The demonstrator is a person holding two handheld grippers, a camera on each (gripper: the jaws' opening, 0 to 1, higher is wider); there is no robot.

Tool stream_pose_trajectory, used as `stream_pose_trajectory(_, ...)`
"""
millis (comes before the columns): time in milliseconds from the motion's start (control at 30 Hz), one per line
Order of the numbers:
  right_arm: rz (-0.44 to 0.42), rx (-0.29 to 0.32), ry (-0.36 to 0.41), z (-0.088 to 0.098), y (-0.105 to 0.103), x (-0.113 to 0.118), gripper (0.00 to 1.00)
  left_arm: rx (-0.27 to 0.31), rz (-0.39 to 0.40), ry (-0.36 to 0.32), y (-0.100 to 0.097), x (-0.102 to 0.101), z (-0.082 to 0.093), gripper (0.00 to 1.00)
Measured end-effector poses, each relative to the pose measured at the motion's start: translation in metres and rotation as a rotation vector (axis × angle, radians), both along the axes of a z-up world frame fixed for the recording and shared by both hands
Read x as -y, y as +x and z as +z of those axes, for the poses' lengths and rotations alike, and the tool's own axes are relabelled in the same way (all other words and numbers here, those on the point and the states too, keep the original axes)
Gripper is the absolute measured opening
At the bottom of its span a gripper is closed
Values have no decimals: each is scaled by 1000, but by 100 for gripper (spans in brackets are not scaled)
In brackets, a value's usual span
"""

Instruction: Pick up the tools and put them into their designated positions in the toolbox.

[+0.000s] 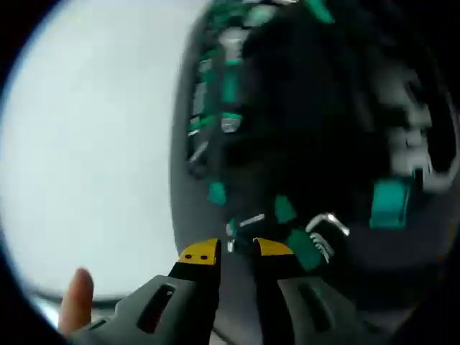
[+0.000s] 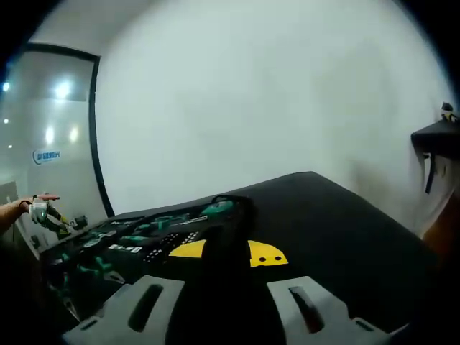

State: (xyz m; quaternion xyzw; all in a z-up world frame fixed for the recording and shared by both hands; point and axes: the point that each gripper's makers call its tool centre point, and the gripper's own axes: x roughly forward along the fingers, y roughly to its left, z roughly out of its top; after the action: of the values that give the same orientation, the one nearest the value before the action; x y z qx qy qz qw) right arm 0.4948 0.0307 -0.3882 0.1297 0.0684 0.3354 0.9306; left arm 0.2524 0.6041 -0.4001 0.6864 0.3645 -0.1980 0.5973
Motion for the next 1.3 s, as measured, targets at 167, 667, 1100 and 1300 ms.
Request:
stream_pose_trajectory(167, -9, -4, 2, 0, 1, 2, 18, -169, -187, 109, 4, 4, -22, 14)
stream_pose_trajectory(667, -19, -4, -15, -3, 4, 3, 18, -401, -298, 210, 20, 4, -45, 26)
stream_pose_trajectory(1100, -20, -9, -10, -3, 4, 3, 18, -148, -118, -48, 16, 6, -7, 19)
stream_pose_trajectory(1300, -17, -10, -10, -3, 4, 2, 18, 32, 19, -143, 9, -10, 30, 18)
